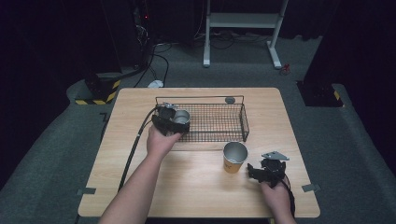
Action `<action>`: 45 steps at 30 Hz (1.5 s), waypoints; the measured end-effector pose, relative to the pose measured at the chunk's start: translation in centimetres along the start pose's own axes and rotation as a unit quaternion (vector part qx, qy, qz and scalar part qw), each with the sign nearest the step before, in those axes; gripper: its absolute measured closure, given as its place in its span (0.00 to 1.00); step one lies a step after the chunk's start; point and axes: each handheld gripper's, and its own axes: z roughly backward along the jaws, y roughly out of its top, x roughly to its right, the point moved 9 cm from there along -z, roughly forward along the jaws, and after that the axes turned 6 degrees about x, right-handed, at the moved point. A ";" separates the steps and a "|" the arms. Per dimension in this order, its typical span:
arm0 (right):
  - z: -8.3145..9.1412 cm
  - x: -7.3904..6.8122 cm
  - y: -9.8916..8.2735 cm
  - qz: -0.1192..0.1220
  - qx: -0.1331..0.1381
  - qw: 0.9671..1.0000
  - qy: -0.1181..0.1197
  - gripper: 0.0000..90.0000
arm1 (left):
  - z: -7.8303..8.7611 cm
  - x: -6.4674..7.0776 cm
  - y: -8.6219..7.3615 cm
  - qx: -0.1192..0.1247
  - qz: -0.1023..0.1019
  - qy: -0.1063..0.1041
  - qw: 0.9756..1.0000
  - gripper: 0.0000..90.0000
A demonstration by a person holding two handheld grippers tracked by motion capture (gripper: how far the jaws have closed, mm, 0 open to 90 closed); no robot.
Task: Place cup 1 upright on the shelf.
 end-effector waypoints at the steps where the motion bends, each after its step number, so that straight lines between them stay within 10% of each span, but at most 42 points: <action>1: 0.0 0.0 0.0 0.000 0.000 1.000 0.000 0.10 | 0.2 0.0 0.0 0.002 0.000 -0.001 1.000 0.01; 45: 0.0 0.0 0.0 0.002 0.001 1.000 0.001 0.10 | 9.1 -2.2 -9.5 0.038 -0.023 -0.032 0.998 0.02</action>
